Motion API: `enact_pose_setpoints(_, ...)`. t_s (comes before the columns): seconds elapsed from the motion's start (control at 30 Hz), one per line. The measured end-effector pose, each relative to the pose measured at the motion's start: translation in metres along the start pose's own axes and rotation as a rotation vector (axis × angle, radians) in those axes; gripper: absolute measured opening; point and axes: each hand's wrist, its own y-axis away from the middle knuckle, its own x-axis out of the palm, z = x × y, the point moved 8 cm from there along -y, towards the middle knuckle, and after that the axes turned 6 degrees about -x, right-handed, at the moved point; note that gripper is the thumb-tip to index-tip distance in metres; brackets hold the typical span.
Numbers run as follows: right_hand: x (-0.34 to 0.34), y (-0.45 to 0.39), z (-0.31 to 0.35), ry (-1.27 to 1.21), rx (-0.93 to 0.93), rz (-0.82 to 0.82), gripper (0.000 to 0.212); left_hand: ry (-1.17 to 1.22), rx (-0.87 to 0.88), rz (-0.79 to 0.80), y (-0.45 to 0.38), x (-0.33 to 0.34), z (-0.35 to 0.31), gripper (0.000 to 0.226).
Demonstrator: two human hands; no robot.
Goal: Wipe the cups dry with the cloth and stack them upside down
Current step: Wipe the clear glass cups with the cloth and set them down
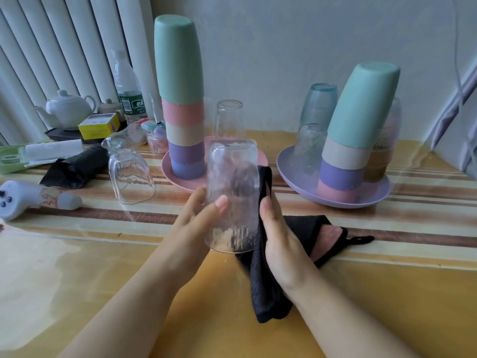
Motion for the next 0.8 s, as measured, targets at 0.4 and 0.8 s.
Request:
enact_pose_setpoints(0.4,-0.003,0.004,0.006,0.027,-0.057,-0.009,0.050,-0.259,0.099,-0.323,-0.003,-0.021,-0.011,0.046)
enact_pose_setpoints(0.8,-0.002,0.003,0.007,0.093,-0.074,-0.048,0.040,-0.475,0.069,-0.090,0.003,0.004,-0.008,0.052)
